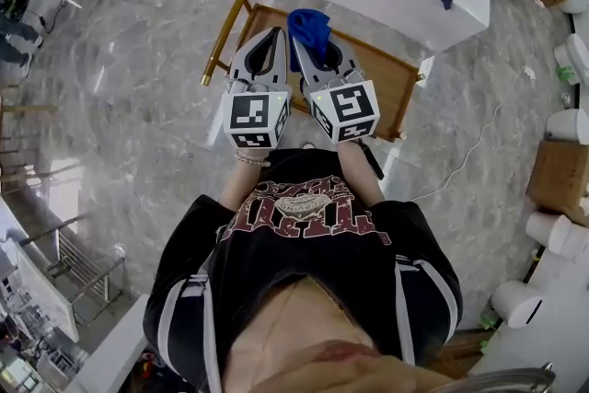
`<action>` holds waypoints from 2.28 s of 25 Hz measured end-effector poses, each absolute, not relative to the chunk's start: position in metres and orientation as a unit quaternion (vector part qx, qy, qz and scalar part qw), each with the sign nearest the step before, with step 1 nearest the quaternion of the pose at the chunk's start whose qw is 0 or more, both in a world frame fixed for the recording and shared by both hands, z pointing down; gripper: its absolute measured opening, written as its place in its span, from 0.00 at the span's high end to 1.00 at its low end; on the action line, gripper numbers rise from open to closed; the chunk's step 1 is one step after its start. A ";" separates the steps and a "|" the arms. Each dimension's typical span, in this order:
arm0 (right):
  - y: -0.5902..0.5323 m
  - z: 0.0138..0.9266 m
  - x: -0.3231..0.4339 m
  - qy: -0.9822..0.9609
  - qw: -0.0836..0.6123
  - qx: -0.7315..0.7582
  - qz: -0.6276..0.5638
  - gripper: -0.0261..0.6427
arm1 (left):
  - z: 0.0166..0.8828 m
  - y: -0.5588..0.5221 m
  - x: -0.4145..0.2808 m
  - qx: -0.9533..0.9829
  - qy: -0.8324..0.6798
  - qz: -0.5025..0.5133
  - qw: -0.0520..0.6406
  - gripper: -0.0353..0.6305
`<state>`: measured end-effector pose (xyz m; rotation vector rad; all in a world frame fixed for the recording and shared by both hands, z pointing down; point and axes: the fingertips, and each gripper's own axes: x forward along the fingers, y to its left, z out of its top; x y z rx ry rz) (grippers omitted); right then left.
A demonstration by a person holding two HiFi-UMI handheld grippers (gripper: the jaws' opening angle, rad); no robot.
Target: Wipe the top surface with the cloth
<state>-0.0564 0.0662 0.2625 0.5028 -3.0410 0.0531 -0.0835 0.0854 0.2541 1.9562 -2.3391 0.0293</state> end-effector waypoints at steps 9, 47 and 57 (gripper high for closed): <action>0.003 0.266 -0.122 -0.969 0.038 0.242 0.019 0.88 | 0.259 0.015 -0.144 0.710 -0.703 0.023 0.048 0.87; -0.079 0.450 -0.234 -0.940 0.194 0.249 0.131 0.88 | 0.461 -0.039 -0.248 0.697 -0.675 0.103 0.221 0.87; -0.093 0.536 -0.261 -0.931 0.245 0.210 0.172 0.88 | 0.542 -0.032 -0.262 0.652 -0.688 0.141 0.286 0.87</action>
